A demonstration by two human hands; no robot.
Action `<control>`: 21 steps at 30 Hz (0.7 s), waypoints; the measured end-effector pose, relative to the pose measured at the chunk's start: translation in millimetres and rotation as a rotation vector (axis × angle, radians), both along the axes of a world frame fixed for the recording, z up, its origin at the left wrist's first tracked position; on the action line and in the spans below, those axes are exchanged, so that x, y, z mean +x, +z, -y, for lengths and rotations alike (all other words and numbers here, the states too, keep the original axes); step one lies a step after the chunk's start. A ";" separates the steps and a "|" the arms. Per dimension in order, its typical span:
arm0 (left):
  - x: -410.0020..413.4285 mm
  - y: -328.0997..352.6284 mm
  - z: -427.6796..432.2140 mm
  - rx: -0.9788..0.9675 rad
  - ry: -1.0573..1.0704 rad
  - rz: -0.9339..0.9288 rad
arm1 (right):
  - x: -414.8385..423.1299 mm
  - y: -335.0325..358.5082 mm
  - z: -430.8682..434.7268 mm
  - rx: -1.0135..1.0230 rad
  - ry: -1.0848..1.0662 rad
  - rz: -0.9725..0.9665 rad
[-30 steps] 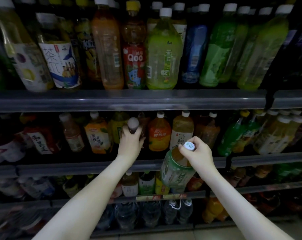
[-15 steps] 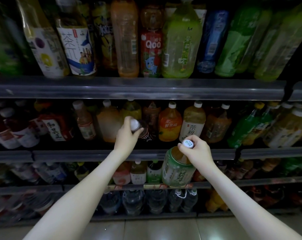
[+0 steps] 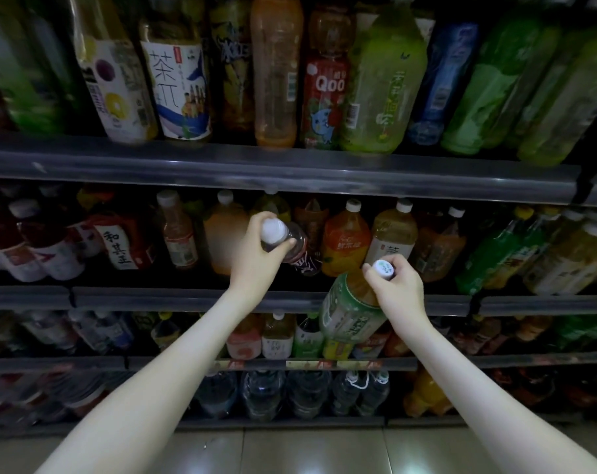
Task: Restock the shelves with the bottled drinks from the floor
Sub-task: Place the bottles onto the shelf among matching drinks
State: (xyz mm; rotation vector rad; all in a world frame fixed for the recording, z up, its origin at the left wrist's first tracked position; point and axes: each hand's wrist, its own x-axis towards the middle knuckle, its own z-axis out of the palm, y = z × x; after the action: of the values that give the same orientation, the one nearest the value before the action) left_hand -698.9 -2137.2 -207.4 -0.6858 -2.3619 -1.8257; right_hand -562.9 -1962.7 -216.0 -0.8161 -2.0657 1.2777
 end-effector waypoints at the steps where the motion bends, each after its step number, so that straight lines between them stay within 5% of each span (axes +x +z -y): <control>1: 0.2 3.6 3.3 0.019 0.013 0.000 | -3.0 1.3 -0.3 -0.005 -0.027 -0.019; 9: -5.7 29.1 48.0 0.058 0.142 0.008 | -47.5 14.1 9.0 -0.008 -0.086 -0.191; 18: -7.8 24.1 83.2 0.030 0.226 0.045 | -111.6 -4.4 20.9 -0.111 -0.081 -0.068; 21: -8.9 18.8 88.2 0.017 0.235 0.071 | -130.9 -9.0 25.5 -0.001 0.053 0.005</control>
State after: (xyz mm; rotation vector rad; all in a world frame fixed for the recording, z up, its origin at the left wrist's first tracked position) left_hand -707.8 -2225.4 -188.6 -0.3298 -2.3503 -1.7939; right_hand -693.8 -1988.3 -225.0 -0.7704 -2.1030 1.3064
